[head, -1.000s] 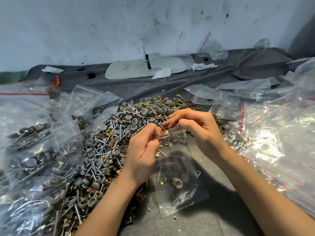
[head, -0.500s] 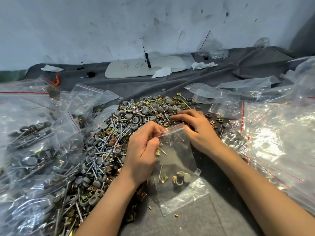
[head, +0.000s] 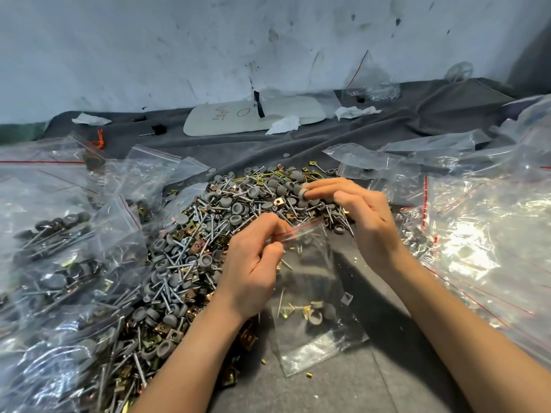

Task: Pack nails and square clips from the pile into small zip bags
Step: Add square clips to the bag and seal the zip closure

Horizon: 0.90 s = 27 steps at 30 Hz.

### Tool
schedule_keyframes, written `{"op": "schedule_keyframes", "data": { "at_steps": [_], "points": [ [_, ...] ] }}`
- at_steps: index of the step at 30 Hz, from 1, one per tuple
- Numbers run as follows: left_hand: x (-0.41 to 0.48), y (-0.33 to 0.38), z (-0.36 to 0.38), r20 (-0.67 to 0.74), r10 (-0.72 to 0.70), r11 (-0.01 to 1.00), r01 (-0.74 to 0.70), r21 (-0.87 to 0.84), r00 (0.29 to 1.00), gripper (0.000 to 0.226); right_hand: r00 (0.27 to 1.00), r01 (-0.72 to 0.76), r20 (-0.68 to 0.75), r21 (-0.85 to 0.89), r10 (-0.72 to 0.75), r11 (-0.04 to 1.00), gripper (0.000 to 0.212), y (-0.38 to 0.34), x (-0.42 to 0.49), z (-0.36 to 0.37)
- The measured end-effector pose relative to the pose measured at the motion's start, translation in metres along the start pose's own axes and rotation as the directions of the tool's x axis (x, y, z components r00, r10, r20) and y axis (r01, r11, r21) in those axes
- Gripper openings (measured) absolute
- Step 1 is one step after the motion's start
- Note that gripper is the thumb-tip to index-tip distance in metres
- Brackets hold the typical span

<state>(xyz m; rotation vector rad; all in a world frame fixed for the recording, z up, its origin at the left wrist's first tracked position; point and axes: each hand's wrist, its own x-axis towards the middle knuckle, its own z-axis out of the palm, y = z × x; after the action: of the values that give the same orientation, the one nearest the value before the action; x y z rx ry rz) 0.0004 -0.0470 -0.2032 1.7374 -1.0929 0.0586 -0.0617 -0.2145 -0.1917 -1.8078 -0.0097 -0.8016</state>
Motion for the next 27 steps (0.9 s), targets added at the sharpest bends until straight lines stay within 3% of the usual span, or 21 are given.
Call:
{"op": "schedule_keyframes", "data": {
  "at_steps": [3, 5, 9, 12, 19, 27],
  "points": [
    [0.001, 0.0, 0.001, 0.01, 0.022, 0.999, -0.022, 0.032, 1.0, 0.026, 0.993, 0.09, 0.081, -0.026, -0.088, 0.996, 0.038, -0.005, -0.005, 0.004],
    [0.001, 0.0, 0.001, 0.01, 0.031, 0.998, -0.032, 0.054, 0.999, 0.024, 0.99, 0.109, 0.094, -0.055, -0.104, 0.993, 0.036, -0.003, -0.007, 0.005],
    [0.001, 0.0, 0.001, 0.013, 0.034, 0.998, -0.034, 0.055, 0.999, 0.018, 0.998, 0.055, -0.018, -0.018, -0.056, 0.998, 0.032, 0.002, -0.004, 0.0],
    [0.0, 0.0, 0.002, 0.009, 0.046, 0.998, -0.047, 0.046, 0.999, 0.025, 0.994, 0.008, -0.109, -0.107, -0.02, 0.994, 0.033, 0.011, 0.0, -0.004],
    [0.001, 0.0, 0.002, -0.013, 0.063, 0.997, -0.062, 0.047, 0.998, 0.021, 0.958, -0.124, 0.171, -0.474, 0.229, 0.872, 0.055, 0.04, 0.002, -0.001],
    [0.001, -0.002, 0.001, -0.059, 0.062, 0.998, -0.061, 0.015, 0.996, 0.022, 0.961, -0.101, 0.171, -0.518, 0.218, 0.849, 0.055, 0.042, 0.005, 0.003]
  ]
}}
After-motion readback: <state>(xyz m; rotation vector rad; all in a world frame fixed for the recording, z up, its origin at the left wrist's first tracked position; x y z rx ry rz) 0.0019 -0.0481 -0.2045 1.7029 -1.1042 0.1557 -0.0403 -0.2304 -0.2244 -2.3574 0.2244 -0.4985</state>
